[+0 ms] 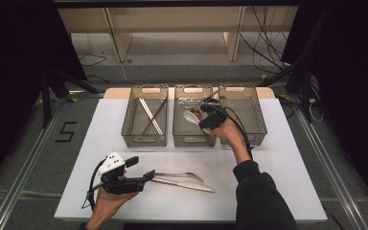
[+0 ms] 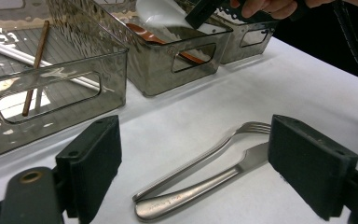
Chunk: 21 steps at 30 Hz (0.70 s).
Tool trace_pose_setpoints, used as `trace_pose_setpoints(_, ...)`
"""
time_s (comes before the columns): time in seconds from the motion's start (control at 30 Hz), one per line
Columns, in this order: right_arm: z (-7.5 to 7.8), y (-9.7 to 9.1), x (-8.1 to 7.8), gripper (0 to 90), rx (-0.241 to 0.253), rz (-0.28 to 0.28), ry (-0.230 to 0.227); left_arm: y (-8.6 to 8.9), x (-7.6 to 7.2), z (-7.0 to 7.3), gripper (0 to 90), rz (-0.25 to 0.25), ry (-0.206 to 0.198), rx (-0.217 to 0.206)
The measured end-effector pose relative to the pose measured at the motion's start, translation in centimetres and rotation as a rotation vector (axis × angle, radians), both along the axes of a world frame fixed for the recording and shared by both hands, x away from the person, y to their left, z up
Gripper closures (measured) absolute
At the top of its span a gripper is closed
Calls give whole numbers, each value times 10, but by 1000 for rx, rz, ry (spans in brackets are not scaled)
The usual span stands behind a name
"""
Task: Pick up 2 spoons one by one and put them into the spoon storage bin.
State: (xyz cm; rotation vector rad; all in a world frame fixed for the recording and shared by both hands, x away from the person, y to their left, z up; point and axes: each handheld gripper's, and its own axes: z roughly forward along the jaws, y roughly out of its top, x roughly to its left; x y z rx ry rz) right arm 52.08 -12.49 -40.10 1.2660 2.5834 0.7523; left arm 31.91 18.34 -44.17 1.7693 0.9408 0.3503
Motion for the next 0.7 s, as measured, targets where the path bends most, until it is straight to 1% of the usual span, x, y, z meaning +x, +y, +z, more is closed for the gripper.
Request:
trace_pose_setpoints(0.1,2,0,-1,797,15,7,5,0,0,0,173,2,1,-2)
trace_pose_setpoints(0.2,5,-2,-2,769,22,21,-9,0,0,0,173,2,1,-2)
trace_pose_setpoints(0.23,6,-2,-3,740,26,24,-15,0,0,0,173,3,1,-2)
trace_pose_setpoints(0.3,9,-3,-5,711,42,30,-17,0,0,0,173,3,2,-2)
trace_pose_setpoints(0.37,12,-4,-8,664,58,39,-33,0,0,0,173,0,6,0)
trace_pose_setpoints(0.47,17,-5,-14,608,84,62,-45,0,0,-1,173,0,6,0)
trace_pose_setpoints(0.5,19,-6,-17,588,89,64,-42,0,0,-1,173,0,7,1)
trace_pose_setpoints(0.53,20,-6,-20,564,89,81,-47,0,0,-1,173,0,7,1)
trace_pose_setpoints(0.7,26,-11,-33,525,105,106,-68,-1,1,-1,173,-1,9,7)
